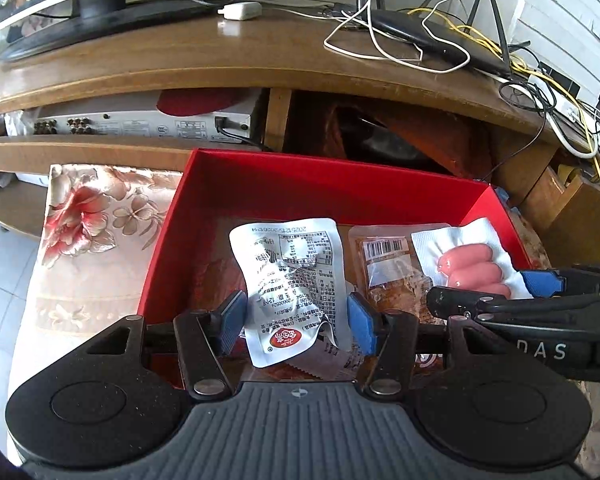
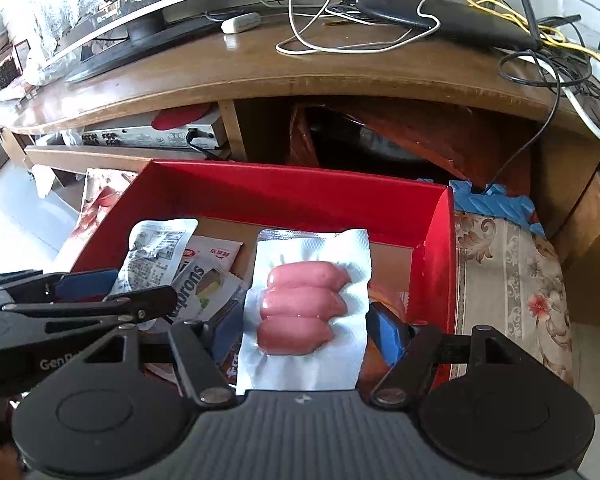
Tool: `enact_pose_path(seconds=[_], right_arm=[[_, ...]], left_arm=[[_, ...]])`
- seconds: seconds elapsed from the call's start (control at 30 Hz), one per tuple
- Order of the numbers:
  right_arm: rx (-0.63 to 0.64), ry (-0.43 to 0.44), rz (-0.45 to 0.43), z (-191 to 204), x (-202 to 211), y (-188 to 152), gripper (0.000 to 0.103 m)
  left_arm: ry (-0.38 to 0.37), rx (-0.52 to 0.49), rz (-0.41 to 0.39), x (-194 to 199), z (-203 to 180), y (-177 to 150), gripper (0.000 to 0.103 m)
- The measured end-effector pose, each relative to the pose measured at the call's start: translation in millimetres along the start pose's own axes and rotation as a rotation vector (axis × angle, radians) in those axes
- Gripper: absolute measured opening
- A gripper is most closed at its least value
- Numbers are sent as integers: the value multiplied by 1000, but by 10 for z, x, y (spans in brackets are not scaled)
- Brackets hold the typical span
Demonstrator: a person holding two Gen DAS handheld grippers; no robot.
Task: Organize snacks
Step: 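Lower both packets into the red box and open both grippers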
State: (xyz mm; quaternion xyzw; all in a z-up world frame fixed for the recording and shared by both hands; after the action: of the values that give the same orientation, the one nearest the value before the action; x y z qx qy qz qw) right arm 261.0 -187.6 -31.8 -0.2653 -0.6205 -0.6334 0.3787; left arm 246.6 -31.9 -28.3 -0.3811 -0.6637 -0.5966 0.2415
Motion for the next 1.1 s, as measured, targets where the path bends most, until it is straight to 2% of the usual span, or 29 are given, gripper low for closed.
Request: enact_pose_path(seconds=[0.43, 0.87, 1.1], right_arm=[[-24, 9, -10, -8, 81, 30, 71], [-64, 10, -36, -76, 301, 4, 71], [-82, -9, -46, -115, 488, -120, 71]], left_arm=[[-3, 10, -13, 61, -6, 17, 67], [-6, -29, -46, 229, -150, -31, 68], [-19, -64, -52, 353, -272, -112, 68]])
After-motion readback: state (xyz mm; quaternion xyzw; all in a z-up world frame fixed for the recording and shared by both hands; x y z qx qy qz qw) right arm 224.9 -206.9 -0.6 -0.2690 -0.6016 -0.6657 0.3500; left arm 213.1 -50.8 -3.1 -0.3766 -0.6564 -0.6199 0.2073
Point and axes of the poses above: each gripper's, at about its wrist camera, not at the fingertips, and x roughly against the way its jaws point, z to its left, y to its top, the point moved 3 cm from there along -x, roughly the way its jaws point, and after that the axes turned 5 degrees about -y, right-handed, at the moved point
